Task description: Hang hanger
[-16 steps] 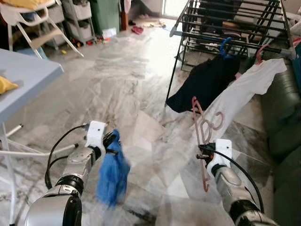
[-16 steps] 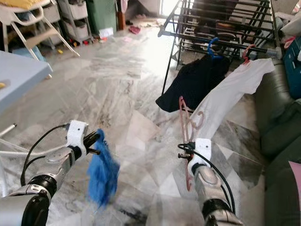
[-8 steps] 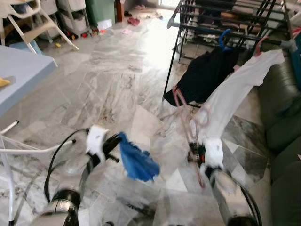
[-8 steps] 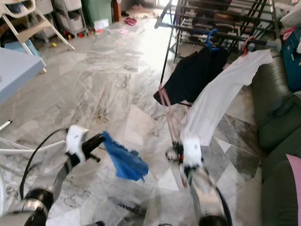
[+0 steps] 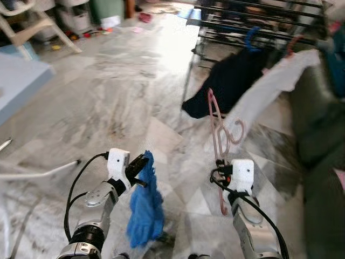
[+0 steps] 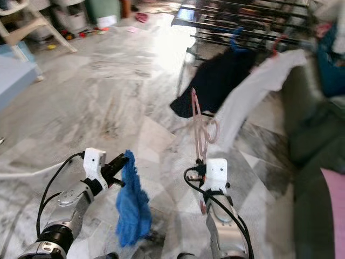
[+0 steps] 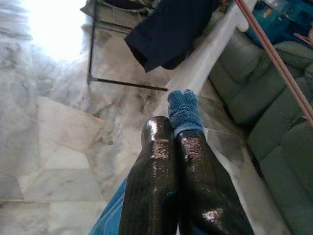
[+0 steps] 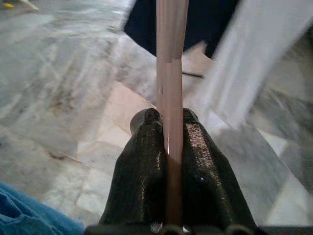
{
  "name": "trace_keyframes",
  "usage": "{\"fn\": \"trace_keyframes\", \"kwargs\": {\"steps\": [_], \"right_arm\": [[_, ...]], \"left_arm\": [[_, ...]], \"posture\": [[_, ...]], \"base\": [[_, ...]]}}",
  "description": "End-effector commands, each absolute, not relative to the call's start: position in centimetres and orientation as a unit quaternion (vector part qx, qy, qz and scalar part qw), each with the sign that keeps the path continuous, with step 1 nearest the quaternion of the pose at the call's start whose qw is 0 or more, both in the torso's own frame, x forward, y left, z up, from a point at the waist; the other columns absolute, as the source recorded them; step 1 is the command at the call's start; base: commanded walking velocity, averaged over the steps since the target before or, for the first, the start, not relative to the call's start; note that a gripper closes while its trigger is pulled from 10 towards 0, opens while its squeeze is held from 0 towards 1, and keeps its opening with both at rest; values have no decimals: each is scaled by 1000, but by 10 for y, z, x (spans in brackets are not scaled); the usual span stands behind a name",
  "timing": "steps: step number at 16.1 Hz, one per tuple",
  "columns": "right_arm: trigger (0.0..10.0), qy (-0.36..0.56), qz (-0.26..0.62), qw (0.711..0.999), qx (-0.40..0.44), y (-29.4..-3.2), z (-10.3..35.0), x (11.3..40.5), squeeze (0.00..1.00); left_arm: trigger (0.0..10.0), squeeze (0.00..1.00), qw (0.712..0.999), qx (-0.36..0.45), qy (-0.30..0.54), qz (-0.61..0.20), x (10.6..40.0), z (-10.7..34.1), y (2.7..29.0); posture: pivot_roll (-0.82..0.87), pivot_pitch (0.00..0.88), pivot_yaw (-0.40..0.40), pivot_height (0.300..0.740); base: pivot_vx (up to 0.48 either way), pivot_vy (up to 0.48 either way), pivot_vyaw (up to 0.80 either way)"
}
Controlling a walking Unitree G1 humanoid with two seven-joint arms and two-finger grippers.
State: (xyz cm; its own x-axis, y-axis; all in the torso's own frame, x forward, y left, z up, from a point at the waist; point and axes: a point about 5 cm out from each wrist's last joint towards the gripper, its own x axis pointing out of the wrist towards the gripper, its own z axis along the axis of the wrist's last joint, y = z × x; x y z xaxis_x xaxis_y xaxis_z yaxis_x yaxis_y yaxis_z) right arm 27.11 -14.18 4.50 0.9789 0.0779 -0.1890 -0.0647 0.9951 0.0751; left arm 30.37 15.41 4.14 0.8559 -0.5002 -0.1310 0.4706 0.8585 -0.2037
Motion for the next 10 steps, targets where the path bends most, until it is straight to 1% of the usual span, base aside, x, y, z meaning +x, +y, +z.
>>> {"fn": "trace_keyframes", "kwargs": {"steps": [1,3,4,6,10], "right_arm": [[10000,99,27,994,34,-145,46,269,0],[10000,101,26,994,33,-145,46,269,0],[10000,102,19,994,34,-147,47,270,0],[10000,101,19,994,36,-147,48,271,0],[10000,99,29,994,25,-145,48,273,0]], "left_arm": [[10000,0,962,-82,83,-248,305,46,157],[10000,0,963,-82,91,-242,305,45,161],[10000,0,962,-78,95,-244,305,45,162],[10000,0,962,-79,98,-242,305,44,163],[10000,0,961,-78,102,-245,306,44,160]], "posture": [[-118,144,-43,740],[-116,148,-36,740],[-118,149,-32,740],[-118,140,-30,740],[-115,123,-28,740]], "base": [[0,0,-788],[0,0,-788],[0,255,-788],[0,274,0],[0,360,0]]}}
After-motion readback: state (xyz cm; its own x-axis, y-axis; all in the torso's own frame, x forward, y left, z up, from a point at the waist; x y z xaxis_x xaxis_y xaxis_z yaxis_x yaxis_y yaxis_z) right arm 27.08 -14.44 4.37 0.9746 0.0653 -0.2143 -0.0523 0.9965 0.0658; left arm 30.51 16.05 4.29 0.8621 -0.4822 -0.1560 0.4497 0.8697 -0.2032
